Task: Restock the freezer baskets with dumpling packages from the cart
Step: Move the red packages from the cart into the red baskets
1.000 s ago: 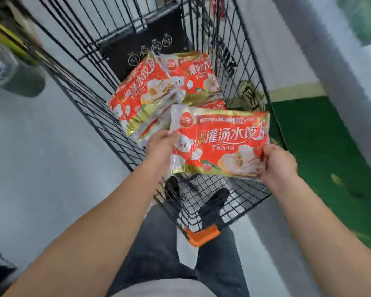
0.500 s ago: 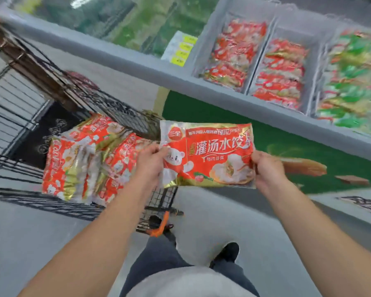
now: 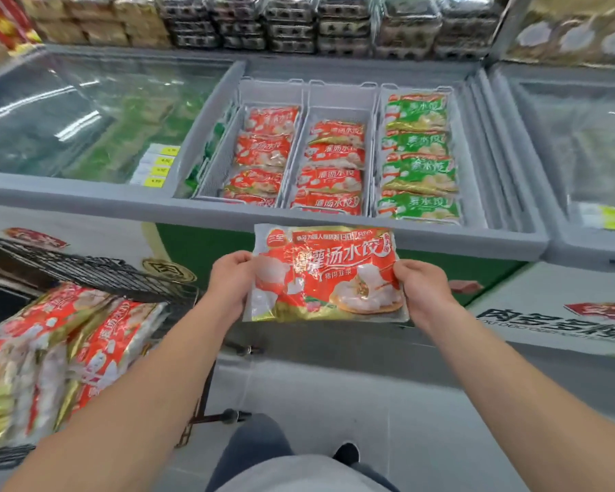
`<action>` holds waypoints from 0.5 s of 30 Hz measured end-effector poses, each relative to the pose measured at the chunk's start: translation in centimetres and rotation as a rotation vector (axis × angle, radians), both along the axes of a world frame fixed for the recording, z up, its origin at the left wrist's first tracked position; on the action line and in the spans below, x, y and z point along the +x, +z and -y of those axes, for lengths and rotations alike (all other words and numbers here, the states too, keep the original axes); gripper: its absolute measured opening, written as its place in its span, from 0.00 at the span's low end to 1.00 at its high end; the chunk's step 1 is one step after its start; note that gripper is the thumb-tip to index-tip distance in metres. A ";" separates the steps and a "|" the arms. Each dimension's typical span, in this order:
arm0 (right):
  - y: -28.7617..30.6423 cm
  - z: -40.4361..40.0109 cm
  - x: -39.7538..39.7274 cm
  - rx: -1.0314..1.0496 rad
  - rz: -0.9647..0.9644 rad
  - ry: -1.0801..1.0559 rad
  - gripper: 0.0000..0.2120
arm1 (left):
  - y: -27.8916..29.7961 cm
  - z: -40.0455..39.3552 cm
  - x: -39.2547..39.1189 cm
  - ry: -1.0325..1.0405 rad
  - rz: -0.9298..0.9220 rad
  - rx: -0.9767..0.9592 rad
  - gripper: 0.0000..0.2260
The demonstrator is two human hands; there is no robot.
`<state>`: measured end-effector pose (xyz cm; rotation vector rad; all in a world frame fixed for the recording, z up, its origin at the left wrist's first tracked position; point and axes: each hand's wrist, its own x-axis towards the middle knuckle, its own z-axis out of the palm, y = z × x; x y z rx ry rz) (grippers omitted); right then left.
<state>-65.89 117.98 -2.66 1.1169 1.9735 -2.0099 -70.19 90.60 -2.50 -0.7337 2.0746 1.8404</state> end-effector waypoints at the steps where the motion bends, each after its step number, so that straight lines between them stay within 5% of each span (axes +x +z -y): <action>1: 0.1 -0.5 -0.4 0.014 -0.003 0.011 0.10 | 0.1 -0.5 -0.6 -0.024 -0.001 -0.023 0.06; 8: -0.8 -2.9 -6.2 0.016 0.013 0.028 0.09 | -0.5 -3.0 -7.1 -0.083 -0.014 -0.065 0.15; 15: -2.5 -4.2 -19.6 0.061 -0.007 0.010 0.08 | -2.8 -4.9 -21.4 -0.101 -0.019 -0.084 0.08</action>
